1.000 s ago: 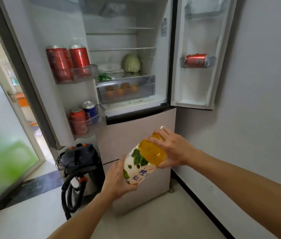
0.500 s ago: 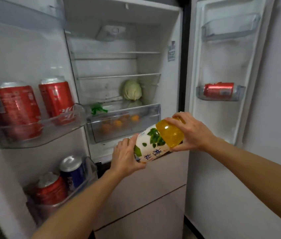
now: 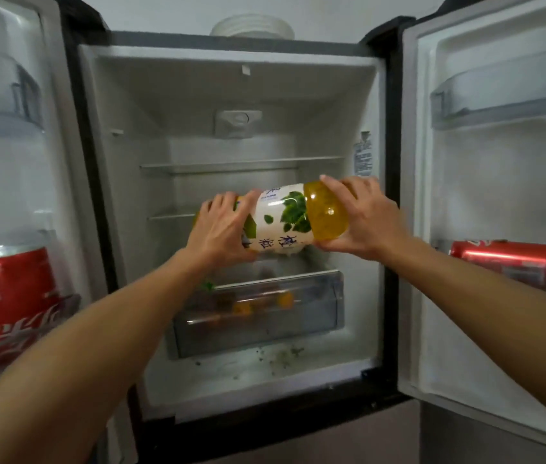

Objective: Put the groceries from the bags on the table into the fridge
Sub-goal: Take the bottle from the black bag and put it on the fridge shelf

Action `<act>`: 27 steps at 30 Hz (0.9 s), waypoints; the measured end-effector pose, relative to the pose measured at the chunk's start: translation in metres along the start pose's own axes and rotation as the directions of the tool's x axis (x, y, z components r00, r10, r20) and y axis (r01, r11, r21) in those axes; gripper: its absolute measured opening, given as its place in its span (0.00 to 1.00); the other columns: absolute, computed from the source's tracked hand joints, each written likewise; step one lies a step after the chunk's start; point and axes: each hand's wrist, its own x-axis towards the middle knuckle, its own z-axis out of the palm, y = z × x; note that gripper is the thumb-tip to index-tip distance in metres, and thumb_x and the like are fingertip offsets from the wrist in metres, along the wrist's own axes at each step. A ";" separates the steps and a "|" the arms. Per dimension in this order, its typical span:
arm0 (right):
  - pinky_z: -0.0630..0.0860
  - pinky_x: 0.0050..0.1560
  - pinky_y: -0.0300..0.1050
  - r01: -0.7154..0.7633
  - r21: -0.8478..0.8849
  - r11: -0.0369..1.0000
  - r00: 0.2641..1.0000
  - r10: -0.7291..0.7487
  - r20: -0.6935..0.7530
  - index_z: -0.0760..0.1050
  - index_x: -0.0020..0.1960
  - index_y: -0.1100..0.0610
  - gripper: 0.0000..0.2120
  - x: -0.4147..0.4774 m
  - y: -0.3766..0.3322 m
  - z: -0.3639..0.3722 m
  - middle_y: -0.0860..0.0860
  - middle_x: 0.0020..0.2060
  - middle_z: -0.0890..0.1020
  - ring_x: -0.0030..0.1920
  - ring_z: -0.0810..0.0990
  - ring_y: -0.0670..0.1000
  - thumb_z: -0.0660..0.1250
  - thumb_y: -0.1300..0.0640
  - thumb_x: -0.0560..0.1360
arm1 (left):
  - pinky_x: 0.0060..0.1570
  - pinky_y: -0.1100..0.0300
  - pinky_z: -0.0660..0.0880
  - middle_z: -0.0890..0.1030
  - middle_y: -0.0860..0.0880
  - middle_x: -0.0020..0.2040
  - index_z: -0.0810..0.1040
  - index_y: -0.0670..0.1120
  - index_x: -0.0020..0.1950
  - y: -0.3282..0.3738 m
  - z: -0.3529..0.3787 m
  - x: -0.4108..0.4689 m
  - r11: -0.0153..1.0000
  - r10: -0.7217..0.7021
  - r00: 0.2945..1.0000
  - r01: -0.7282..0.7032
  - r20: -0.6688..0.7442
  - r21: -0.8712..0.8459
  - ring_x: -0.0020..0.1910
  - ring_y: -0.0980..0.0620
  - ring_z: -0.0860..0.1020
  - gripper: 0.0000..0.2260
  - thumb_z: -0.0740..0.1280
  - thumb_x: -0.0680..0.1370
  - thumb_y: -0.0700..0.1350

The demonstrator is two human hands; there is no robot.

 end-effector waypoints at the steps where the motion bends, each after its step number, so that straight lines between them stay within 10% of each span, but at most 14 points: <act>1: 0.75 0.49 0.52 -0.004 0.011 1.000 1.000 0.005 -0.008 0.57 0.76 0.49 0.52 0.009 0.003 0.005 0.56 0.63 0.72 0.60 0.70 0.58 0.73 0.29 0.61 | 0.63 0.48 0.66 0.70 0.43 0.62 0.54 0.52 0.74 -0.005 0.001 0.011 1.000 -0.009 1.000 0.009 0.006 0.024 0.60 0.44 0.69 0.49 0.75 0.61 0.62; 20: 0.72 0.51 0.51 -0.213 0.005 0.977 0.977 0.213 -0.017 0.58 0.74 0.45 0.48 0.124 0.034 0.108 0.58 0.61 0.70 0.61 0.68 0.58 0.73 0.30 0.62 | 0.52 0.48 0.75 0.67 0.43 0.63 0.63 0.50 0.72 -0.052 0.096 0.135 0.977 -0.214 0.977 0.215 -0.011 0.021 0.61 0.44 0.67 0.40 0.79 0.65 0.52; 27: 0.70 0.52 0.52 -0.357 -0.005 0.934 0.934 0.357 0.024 0.57 0.75 0.46 0.49 0.133 0.042 0.136 0.59 0.61 0.69 0.60 0.68 0.58 0.74 0.31 0.62 | 0.47 0.49 0.76 0.80 0.41 0.51 0.82 0.42 0.53 -0.071 0.112 0.157 0.936 -0.313 0.950 0.310 0.007 -0.165 0.49 0.41 0.77 0.09 0.67 0.77 0.45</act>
